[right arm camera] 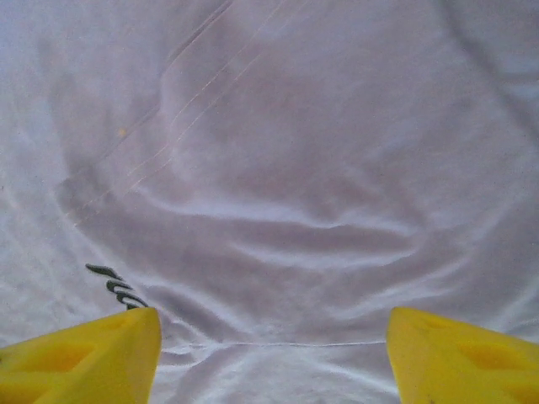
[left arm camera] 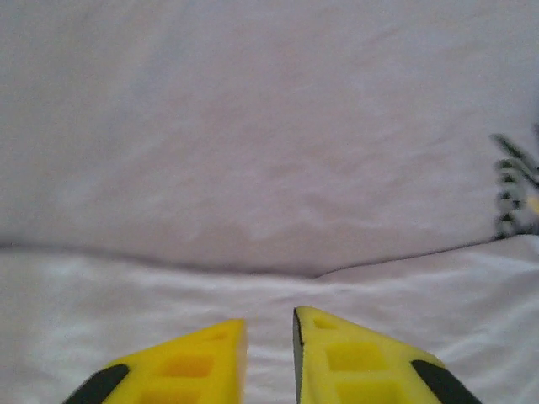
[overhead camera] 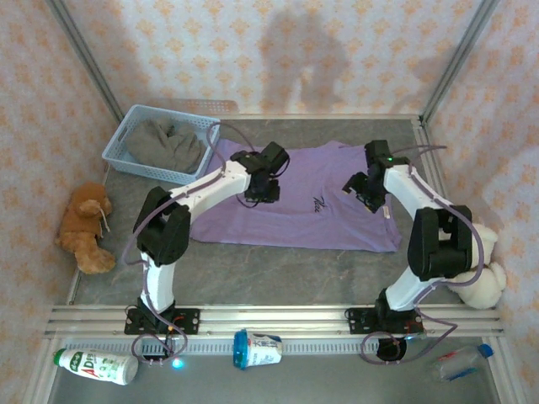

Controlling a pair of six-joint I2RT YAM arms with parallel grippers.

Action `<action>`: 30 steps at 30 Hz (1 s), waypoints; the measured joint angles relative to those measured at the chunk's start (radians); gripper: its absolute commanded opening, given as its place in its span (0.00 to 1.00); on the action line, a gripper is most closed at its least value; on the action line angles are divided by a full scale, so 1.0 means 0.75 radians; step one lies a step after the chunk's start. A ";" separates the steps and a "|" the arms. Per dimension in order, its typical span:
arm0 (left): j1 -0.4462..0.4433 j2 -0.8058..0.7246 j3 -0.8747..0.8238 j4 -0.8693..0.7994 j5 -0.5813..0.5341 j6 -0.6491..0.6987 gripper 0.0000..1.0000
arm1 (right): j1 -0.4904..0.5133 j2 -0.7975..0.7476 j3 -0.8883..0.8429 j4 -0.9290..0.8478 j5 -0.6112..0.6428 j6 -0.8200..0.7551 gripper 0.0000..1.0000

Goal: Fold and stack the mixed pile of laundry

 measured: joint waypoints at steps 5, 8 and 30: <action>0.000 -0.001 -0.225 0.045 -0.054 0.001 0.08 | 0.059 0.133 -0.004 0.025 0.026 0.028 0.88; 0.000 -0.001 -0.315 0.080 -0.062 -0.029 0.08 | 0.058 0.191 -0.032 0.031 0.054 0.026 0.88; -0.037 -0.160 -0.205 -0.159 0.056 -0.281 0.50 | 0.052 0.013 -0.006 -0.251 0.057 -0.041 0.84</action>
